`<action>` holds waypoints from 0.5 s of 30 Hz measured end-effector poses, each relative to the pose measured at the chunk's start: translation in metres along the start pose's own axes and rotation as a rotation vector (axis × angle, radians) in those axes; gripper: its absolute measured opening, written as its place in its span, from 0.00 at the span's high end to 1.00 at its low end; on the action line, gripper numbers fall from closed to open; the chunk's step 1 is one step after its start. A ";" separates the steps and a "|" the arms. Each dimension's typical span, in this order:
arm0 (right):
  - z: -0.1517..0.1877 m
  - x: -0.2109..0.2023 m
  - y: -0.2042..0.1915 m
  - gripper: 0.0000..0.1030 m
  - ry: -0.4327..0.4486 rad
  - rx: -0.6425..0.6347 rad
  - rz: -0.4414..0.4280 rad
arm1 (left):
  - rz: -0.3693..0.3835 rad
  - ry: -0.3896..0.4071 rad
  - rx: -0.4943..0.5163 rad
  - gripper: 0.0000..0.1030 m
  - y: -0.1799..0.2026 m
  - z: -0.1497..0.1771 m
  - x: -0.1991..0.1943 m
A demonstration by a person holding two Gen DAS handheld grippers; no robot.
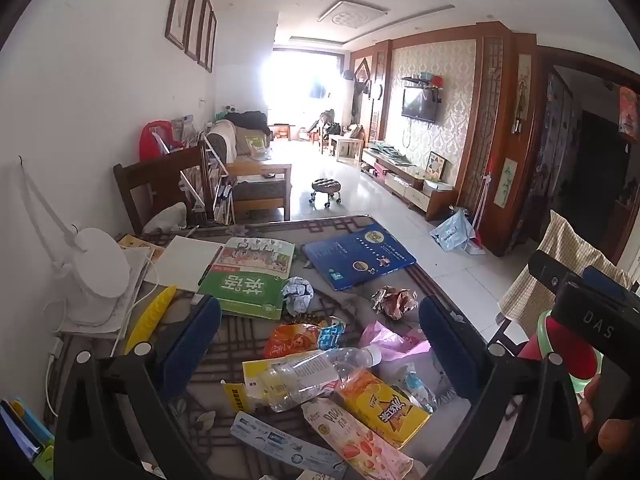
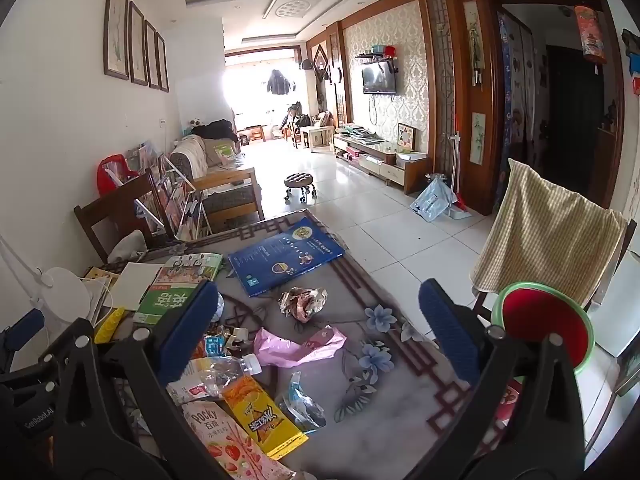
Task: Collect trash
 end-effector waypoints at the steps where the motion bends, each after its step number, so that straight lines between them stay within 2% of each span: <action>1: 0.000 0.000 0.000 0.04 -0.001 0.001 0.002 | -0.002 0.000 0.006 0.08 0.000 0.000 0.000; 8: 0.002 0.000 0.001 0.04 -0.001 0.007 0.009 | -0.012 0.014 0.042 0.08 0.007 0.000 -0.005; 9: 0.000 0.001 0.005 0.04 -0.007 0.016 0.005 | -0.005 -0.012 0.003 0.08 0.003 0.002 0.001; 15: -0.002 0.000 0.007 0.04 -0.007 0.020 0.006 | -0.009 -0.012 -0.003 0.08 0.005 0.002 0.002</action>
Point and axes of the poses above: each gripper's, at about its wrist camera, not at the fingertips, and x roughly the way its jaws point, y to its right, z to its underside, the point moved 7 cm from there along x, roughly the way its jaws point, and after that the axes turned 14 degrees about z, right-handed, at the moved point
